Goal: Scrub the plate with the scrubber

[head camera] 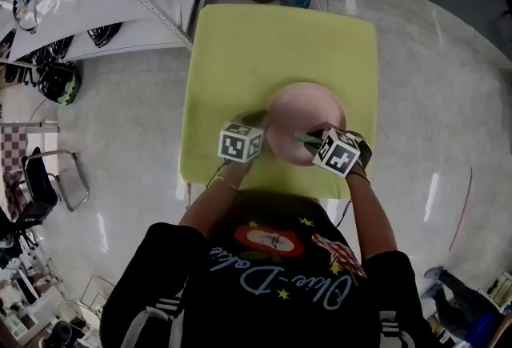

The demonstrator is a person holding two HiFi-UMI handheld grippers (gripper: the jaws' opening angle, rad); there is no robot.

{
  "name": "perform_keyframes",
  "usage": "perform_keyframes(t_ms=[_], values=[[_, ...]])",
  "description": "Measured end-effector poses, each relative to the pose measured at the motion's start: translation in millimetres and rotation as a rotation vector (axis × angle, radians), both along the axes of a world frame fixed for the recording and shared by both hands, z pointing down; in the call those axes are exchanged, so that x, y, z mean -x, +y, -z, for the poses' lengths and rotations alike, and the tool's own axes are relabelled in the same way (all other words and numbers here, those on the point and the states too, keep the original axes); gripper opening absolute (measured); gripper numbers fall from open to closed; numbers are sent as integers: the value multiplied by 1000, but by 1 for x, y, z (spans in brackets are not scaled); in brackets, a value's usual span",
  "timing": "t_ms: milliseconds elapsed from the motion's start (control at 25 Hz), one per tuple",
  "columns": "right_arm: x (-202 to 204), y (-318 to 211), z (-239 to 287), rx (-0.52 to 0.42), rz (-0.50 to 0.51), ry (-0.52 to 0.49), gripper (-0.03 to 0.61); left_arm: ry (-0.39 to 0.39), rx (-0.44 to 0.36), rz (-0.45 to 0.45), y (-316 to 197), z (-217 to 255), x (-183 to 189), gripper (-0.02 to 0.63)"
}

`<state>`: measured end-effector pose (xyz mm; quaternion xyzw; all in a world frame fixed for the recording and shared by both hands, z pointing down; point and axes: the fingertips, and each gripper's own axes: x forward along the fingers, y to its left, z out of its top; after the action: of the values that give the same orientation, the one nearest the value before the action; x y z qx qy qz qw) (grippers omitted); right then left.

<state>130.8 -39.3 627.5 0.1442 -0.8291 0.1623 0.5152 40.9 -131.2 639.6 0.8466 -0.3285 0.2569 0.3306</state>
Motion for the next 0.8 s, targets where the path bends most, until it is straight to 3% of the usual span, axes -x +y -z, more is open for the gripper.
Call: perform_keyframes(t_ms=[360,800], values=[[-8,-81,9,-271,90,74,64,-17,-11,-10,-2,2,-1,31],[-7,-93,-10,-345,266,143,63,-31,-10,-8,-5,-1,2,31]])
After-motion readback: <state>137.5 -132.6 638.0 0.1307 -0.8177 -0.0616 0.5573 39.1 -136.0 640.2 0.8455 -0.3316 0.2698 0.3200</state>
